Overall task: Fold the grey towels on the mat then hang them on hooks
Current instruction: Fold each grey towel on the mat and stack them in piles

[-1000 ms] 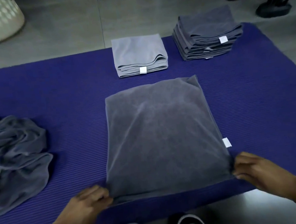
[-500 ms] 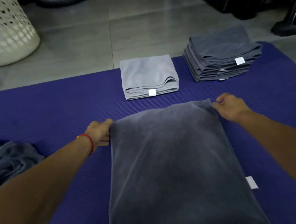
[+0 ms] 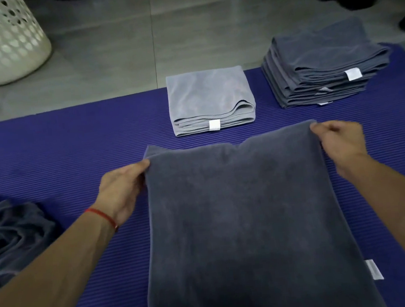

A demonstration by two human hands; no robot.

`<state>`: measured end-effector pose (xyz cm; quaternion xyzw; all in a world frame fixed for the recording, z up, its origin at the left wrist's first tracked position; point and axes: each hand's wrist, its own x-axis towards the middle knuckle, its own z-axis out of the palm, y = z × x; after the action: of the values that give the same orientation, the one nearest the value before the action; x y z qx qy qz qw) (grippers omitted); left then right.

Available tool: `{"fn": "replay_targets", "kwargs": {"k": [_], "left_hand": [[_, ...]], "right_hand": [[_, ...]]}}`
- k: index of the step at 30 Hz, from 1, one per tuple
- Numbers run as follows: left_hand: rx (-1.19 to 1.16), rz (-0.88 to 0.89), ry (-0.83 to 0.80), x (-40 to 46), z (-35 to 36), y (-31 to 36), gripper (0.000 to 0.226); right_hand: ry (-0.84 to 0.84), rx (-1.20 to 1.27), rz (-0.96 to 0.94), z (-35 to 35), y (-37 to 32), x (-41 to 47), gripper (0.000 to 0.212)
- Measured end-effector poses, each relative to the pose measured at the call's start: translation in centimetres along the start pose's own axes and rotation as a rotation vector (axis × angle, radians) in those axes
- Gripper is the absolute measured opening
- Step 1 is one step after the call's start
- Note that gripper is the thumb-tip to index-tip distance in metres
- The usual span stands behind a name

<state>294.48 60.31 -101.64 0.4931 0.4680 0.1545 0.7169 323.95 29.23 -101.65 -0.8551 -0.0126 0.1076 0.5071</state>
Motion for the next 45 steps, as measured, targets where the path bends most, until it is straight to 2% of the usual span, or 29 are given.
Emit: {"fn": "replay_targets", "kwargs": {"k": [2,4,9,11,13,16,19,22,25,29,31,33,34,35,36,37,39,45], "left_hand": [[0.029,0.037,0.049,-0.6,-0.7,-1.0,0.025],[0.133,-0.018,0.056,-0.3,-1.0,-1.4,0.022],[0.281,-0.105,-0.01,3.1,0.3,0.7,0.028],[0.325,-0.113,-0.001,4.8,1.0,1.5,0.03],[0.322,-0.132,0.021,6.5,1.5,1.6,0.032],[0.219,-0.101,0.119,7.9,1.8,1.5,0.024],[0.152,0.019,0.195,8.2,1.5,1.1,0.012],[0.201,0.071,0.204,8.2,0.9,0.3,0.007],[0.233,0.07,0.236,8.5,1.2,-0.2,0.009],[0.283,0.077,0.257,9.3,0.7,-0.1,0.03],[0.47,0.189,0.324,8.5,0.5,-0.1,0.04],[0.882,0.555,0.374,6.4,0.9,-1.2,0.029],[1.068,0.777,0.309,4.9,1.5,-2.5,0.027],[1.224,0.933,0.191,3.5,2.4,-4.0,0.034],[1.365,0.994,0.055,2.0,3.3,-5.7,0.044],[1.497,0.971,-0.061,1.4,3.8,-7.5,0.053],[1.665,0.831,-0.147,0.8,4.4,-9.5,0.062],[1.74,0.635,-0.079,-0.2,3.5,-9.6,0.067]], "right_hand": [[-0.06,0.081,0.04,-0.5,0.2,-0.2,0.01],[-0.101,0.055,0.069,-0.3,0.6,0.0,0.008],[-0.178,-0.106,0.108,1.4,0.6,1.1,0.011],[-0.189,-0.126,0.141,2.1,0.2,1.7,0.022],[-0.171,-0.131,0.169,2.6,-0.2,2.4,0.027],[-0.089,-0.033,0.179,2.9,-0.8,3.3,0.012],[0.011,0.031,0.146,2.7,-1.0,3.1,0.004],[0.002,0.04,0.143,2.9,0.0,3.2,0.024],[0.004,0.025,0.146,3.5,1.0,3.6,0.029],[0.052,0.013,0.175,4.2,1.3,4.5,0.036],[0.139,-0.026,0.077,4.9,1.0,3.6,0.031],[0.119,-0.266,-0.259,5.8,1.4,0.9,0.024],[0.035,-0.41,-0.443,6.3,2.2,-1.2,0.03],[-0.087,-0.565,-0.587,6.8,2.9,-3.2,0.041],[-0.225,-0.728,-0.665,7.3,3.7,-4.9,0.054],[-0.347,-0.885,-0.702,7.6,4.5,-6.0,0.063],[-0.433,-1.075,-0.695,8.0,6.0,-6.0,0.07],[-0.347,-1.15,-0.451,4.3,8.1,-7.0,0.074]]}}
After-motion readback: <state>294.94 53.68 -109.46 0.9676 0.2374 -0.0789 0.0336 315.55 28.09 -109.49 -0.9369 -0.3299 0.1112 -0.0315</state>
